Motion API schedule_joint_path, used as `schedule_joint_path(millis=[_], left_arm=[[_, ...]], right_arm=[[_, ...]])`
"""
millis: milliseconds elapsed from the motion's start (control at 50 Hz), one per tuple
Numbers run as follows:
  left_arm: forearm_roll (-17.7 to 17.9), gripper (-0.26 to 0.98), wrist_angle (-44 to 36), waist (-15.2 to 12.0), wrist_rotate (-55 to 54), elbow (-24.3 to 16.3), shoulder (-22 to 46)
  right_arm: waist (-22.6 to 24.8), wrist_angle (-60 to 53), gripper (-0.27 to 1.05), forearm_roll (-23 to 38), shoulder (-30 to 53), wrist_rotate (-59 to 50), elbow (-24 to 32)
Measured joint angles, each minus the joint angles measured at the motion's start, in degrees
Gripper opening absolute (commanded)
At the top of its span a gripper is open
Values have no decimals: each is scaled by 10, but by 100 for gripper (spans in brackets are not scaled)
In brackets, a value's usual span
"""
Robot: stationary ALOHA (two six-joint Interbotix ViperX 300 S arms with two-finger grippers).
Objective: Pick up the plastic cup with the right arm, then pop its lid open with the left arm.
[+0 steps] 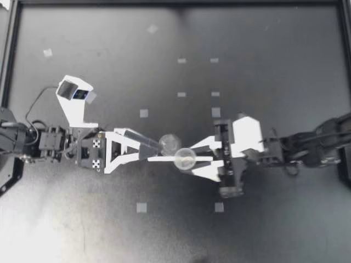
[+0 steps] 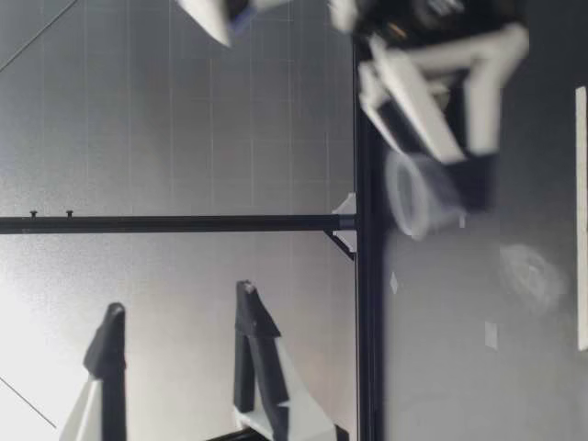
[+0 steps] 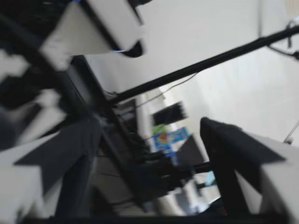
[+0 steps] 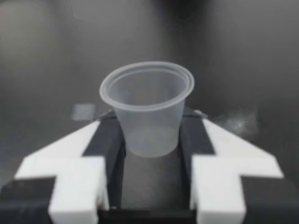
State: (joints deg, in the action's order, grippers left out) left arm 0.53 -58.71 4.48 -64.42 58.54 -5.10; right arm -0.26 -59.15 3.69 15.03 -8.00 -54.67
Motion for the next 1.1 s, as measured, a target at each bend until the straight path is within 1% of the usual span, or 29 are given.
schedule_joint_path(millis=[100, 240, 320, 440, 640, 1100], left_arm=[[0, 78, 2, 0, 107, 4, 0], [0, 78, 23, 0, 316, 14, -1], [0, 78, 33, 0, 455, 26, -5], [1, 78, 35, 0, 584, 46, -19], [5, 78, 36, 0, 605, 54, -49], [5, 78, 47, 1, 601, 58, -46]], right_arm=[[2, 19, 31, 0, -71, 3, -25], [5, 21, 31, 2, -148, 17, -43], [5, 14, 31, 2, -161, 20, -47], [6, -7, 31, 1, -156, -1, -47], [6, -47, 31, 2, -123, -20, -46], [6, -37, 31, 2, -116, -19, -40]])
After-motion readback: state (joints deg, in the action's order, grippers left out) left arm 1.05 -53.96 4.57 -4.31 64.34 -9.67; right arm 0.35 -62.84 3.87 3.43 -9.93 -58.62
